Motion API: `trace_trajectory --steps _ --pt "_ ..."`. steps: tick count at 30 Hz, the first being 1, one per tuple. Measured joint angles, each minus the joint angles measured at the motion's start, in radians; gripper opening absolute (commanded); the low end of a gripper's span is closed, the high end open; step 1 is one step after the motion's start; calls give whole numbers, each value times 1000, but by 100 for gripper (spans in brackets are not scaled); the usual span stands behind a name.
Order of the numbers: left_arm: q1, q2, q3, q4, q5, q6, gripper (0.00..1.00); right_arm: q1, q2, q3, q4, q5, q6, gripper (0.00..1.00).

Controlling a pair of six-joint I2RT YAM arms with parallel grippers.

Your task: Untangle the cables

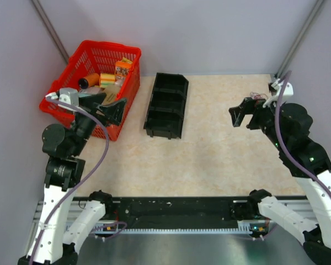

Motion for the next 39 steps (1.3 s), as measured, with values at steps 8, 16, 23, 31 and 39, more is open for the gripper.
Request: trace_trajectory --steps 8,16,23,31,39 --pt "-2 114 -26 41 63 -11 99 0 147 -12 -2 -26 41 99" --pt "-45 154 -61 -32 59 37 99 -216 398 -9 19 -98 164 99" --pt "-109 154 -60 -87 32 90 99 -492 587 -8 125 -56 306 99" --pt "-138 146 -60 -91 26 104 97 -608 997 219 233 3 311 91" --pt "-180 127 -60 -90 26 107 96 -608 1351 520 203 29 228 80"
